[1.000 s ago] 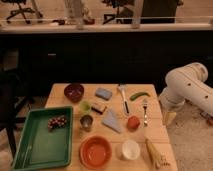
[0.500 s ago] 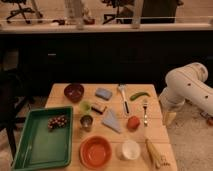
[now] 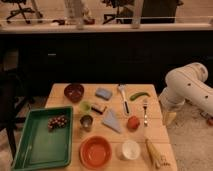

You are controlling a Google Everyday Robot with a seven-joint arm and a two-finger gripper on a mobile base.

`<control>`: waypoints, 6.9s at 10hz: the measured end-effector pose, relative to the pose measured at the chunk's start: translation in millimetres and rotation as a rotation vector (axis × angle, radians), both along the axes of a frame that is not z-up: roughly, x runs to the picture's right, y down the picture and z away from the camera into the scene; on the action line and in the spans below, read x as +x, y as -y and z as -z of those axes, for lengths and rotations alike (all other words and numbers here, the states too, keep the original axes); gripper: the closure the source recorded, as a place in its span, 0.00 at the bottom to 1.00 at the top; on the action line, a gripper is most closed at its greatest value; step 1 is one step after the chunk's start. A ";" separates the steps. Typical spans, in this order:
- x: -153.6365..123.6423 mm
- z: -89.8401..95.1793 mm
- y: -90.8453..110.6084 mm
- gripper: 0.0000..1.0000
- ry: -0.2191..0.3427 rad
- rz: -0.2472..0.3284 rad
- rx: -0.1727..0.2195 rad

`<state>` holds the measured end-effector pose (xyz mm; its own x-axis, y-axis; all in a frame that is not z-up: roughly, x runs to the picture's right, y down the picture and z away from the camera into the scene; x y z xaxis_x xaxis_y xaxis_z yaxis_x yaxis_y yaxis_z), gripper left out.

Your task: Place sponge in red bowl

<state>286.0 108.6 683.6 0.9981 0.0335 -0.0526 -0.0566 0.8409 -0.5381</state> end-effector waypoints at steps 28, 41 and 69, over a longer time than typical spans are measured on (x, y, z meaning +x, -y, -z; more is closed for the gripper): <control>-71.7 -52.4 78.0 0.20 0.116 -0.181 0.144; -121.8 -109.6 116.4 0.20 0.105 -0.497 0.246; -277.0 -284.6 90.9 0.20 0.093 -0.680 0.150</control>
